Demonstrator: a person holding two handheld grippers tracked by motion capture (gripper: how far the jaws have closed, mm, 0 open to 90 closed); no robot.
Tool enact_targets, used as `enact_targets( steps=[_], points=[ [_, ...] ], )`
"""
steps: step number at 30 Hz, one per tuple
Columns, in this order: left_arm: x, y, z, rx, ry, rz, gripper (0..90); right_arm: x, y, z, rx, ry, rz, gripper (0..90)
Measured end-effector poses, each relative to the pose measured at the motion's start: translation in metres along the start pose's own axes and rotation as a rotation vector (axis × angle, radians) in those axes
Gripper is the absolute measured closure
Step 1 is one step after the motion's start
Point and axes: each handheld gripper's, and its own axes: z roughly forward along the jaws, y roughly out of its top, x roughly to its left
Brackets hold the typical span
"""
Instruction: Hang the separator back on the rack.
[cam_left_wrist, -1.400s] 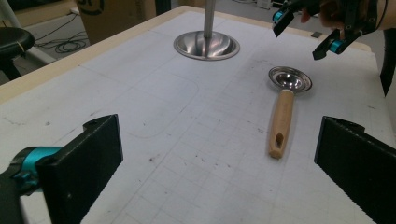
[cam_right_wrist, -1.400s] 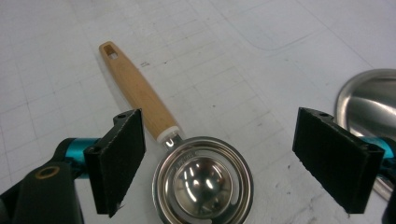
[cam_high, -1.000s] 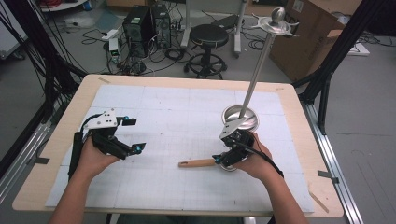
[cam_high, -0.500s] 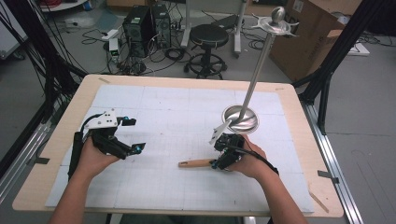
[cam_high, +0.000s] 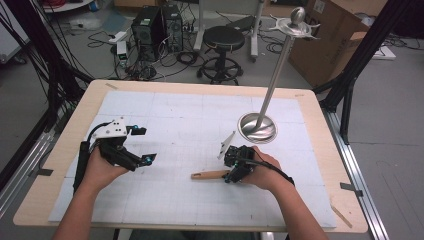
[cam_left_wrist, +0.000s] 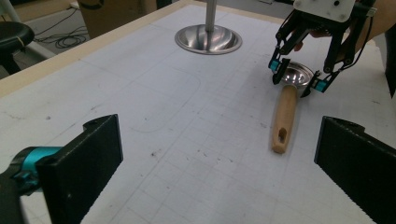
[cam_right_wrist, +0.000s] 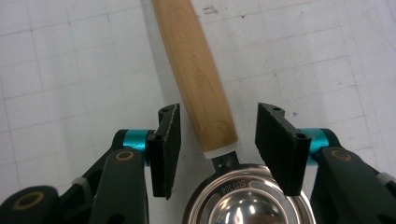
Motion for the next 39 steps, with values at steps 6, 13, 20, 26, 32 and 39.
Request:
enact_targets(
  steps=[6, 13, 20, 26, 32, 39],
  points=[
    [0.000, 0.000, 0.000, 0.004, -0.001, 0.000, 1.6, -0.001, 0.001, 0.006, 0.039, 0.000, -0.018, 55.5],
    [0.001, -0.001, 0.002, 0.012, -0.003, 0.002, 1.7, 0.001, 0.002, 0.011, 0.074, 0.006, -0.038, 59.0],
    [0.000, -0.001, 0.002, 0.015, -0.003, 0.000, 1.7, -0.001, 0.000, 0.009, 0.086, 0.009, -0.046, 61.9],
    [0.000, -0.002, 0.004, 0.022, -0.005, 0.001, 1.7, -0.002, -0.001, 0.010, 0.081, 0.023, -0.044, 64.4],
    [-0.001, -0.002, 0.004, 0.024, -0.002, -0.004, 1.7, -0.002, -0.001, 0.010, 0.081, 0.024, -0.044, 65.4],
    [0.000, -0.002, 0.004, 0.023, -0.004, -0.003, 1.6, -0.002, -0.001, 0.010, 0.084, 0.028, -0.041, 66.9]
  ],
)
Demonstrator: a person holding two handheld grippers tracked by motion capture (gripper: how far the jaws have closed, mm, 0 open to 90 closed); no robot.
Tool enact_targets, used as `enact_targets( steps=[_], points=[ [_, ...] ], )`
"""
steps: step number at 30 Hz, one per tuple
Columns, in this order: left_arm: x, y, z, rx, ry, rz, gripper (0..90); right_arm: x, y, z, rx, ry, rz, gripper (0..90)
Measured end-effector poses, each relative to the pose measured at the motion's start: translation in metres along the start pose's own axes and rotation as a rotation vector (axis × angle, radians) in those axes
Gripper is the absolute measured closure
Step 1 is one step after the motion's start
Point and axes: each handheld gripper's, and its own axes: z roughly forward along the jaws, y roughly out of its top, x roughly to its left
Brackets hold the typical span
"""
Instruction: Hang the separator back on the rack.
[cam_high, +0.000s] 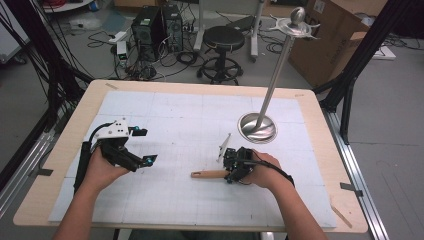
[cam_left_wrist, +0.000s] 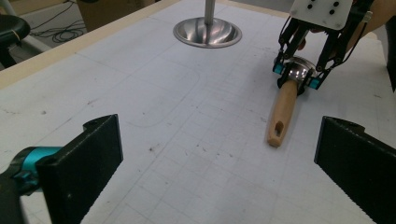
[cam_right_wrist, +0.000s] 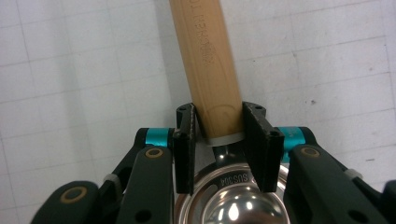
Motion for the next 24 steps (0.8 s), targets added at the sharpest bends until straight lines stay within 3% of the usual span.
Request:
enact_targets(
  steps=[8, 9, 15, 20, 24],
  points=[
    [0.000, 0.000, 0.000, -0.003, -0.003, 0.002, 1.7, 0.002, 0.000, 0.000, 0.004, 0.003, 0.017, 68.6],
    [-0.001, 0.000, 0.000, -0.006, -0.003, -0.001, 1.7, 0.001, 0.000, 0.000, -0.007, -0.004, -0.006, 68.8],
    [0.000, 0.000, 0.000, -0.005, 0.001, -0.001, 1.7, 0.003, 0.000, -0.006, -0.056, 0.007, 0.013, 69.1],
    [0.001, 0.000, -0.001, -0.005, 0.002, -0.001, 1.7, 0.000, -0.005, -0.017, -0.134, 0.016, 0.042, 69.1],
    [0.001, 0.000, 0.000, -0.004, -0.003, -0.002, 1.7, 0.000, -0.008, -0.031, -0.235, 0.009, 0.059, 69.2]
  ],
)
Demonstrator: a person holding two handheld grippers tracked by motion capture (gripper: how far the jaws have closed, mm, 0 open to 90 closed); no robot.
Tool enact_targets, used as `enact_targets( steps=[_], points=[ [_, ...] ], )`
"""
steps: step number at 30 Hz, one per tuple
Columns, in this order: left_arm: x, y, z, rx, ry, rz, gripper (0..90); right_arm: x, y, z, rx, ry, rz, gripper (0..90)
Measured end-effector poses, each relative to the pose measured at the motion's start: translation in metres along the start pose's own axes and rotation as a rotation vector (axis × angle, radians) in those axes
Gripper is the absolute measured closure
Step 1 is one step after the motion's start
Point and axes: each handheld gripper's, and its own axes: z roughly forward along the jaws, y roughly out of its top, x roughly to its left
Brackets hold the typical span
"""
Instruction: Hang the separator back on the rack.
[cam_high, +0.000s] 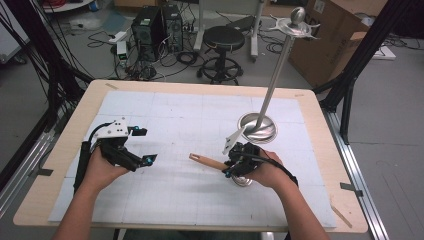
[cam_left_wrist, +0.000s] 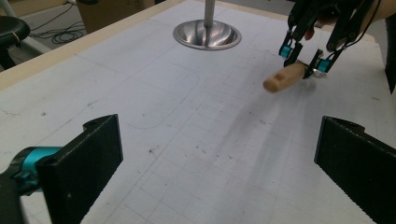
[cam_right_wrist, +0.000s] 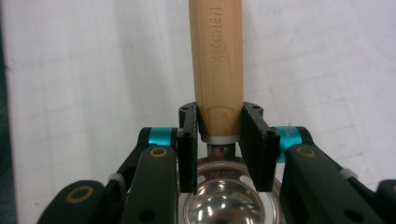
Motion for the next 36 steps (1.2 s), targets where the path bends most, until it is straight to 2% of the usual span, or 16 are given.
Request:
enact_targets(
  steps=[10, 12, 16, 22, 25, 29, 36],
  points=[
    [0.000, 0.000, 0.000, -0.002, 0.007, -0.001, 1.7, 0.004, 0.001, -0.030, -0.171, -0.041, -0.009, 69.1],
    [0.000, 0.001, -0.001, -0.005, 0.003, 0.001, 1.7, 0.003, -0.001, -0.037, -0.223, -0.056, -0.006, 69.1],
    [0.001, 0.000, 0.000, 0.000, 0.006, -0.001, 1.7, 0.001, -0.005, -0.049, -0.304, -0.063, 0.025, 69.1],
    [0.001, 0.000, -0.001, -0.004, 0.004, -0.001, 1.7, -0.001, -0.008, -0.066, -0.350, -0.076, 0.039, 69.0],
    [0.000, 0.000, -0.001, -0.010, 0.003, -0.005, 1.7, -0.001, -0.008, -0.074, -0.364, -0.104, 0.049, 68.9],
    [0.001, 0.000, -0.001, -0.008, 0.002, -0.003, 1.7, -0.001, -0.010, -0.084, -0.421, -0.113, 0.062, 68.9],
    [0.002, 0.000, -0.001, -0.007, 0.001, -0.007, 1.7, -0.003, -0.016, -0.106, -0.477, -0.148, 0.069, 68.9]
  ],
)
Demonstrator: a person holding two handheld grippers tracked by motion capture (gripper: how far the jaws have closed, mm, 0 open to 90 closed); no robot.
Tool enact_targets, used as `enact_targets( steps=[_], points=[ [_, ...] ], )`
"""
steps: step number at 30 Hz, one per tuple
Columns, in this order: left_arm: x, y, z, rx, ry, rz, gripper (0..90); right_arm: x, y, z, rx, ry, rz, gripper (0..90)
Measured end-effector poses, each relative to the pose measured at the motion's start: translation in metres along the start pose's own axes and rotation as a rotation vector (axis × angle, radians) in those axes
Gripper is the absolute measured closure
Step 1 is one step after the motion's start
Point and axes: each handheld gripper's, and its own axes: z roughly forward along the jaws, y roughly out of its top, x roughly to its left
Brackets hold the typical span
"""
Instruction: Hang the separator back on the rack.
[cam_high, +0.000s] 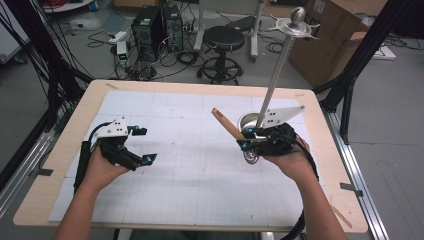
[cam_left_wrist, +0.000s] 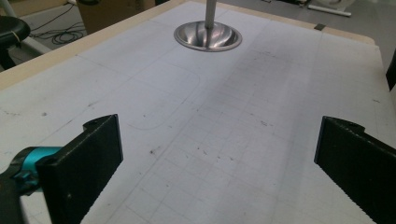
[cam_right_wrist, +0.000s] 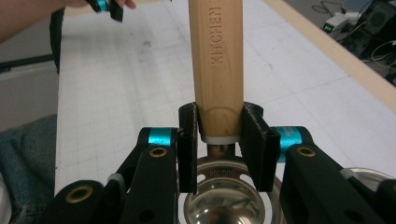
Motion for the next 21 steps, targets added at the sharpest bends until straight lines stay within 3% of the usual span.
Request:
enact_targets(
  steps=[12, 21],
  points=[
    [0.000, 0.000, 0.000, -0.004, -0.002, -0.005, 1.7, -0.015, 0.005, -0.049, -0.110, -0.075, 0.074, 68.9],
    [0.002, -0.001, 0.001, 0.000, -0.001, -0.006, 1.6, -0.030, 0.008, -0.076, -0.157, -0.141, 0.083, 68.9]
  ],
)
